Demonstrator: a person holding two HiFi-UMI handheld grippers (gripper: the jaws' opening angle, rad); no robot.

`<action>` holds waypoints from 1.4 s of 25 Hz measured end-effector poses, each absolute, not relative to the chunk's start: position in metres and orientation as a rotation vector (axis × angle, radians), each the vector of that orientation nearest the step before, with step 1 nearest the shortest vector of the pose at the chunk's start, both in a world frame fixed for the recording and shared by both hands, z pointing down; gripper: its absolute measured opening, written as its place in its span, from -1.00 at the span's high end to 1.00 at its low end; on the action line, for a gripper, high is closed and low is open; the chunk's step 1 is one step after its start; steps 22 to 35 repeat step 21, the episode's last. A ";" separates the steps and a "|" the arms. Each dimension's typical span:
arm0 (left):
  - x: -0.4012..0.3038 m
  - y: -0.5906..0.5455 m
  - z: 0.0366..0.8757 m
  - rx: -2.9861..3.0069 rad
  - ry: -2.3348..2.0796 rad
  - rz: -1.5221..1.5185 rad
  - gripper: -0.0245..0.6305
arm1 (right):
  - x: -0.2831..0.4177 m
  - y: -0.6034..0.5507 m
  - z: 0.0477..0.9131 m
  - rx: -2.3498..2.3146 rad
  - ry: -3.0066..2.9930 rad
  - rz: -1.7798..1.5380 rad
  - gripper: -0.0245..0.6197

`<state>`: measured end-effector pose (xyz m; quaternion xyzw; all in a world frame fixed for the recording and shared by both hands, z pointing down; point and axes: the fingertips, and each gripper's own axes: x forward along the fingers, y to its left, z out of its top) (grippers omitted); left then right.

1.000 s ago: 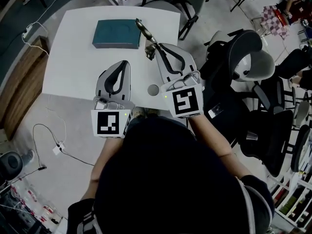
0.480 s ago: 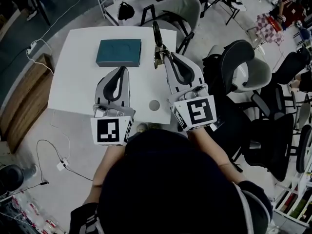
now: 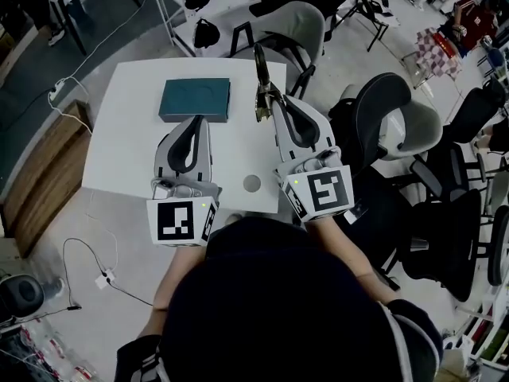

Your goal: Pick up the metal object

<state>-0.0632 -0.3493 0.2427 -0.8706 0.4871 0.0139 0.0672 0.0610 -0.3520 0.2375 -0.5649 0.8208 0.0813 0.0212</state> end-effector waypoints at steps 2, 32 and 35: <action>-0.061 -0.348 0.244 -2.624 1.464 0.036 0.85 | 0.064 -0.352 0.239 -1.749 2.539 0.240 0.79; -0.049 -0.346 0.252 -2.591 1.504 0.033 0.85 | 0.077 -0.356 0.246 -1.680 2.561 0.228 0.80; -0.049 -0.346 0.252 -2.591 1.504 0.033 0.85 | 0.077 -0.356 0.246 -1.680 2.561 0.228 0.80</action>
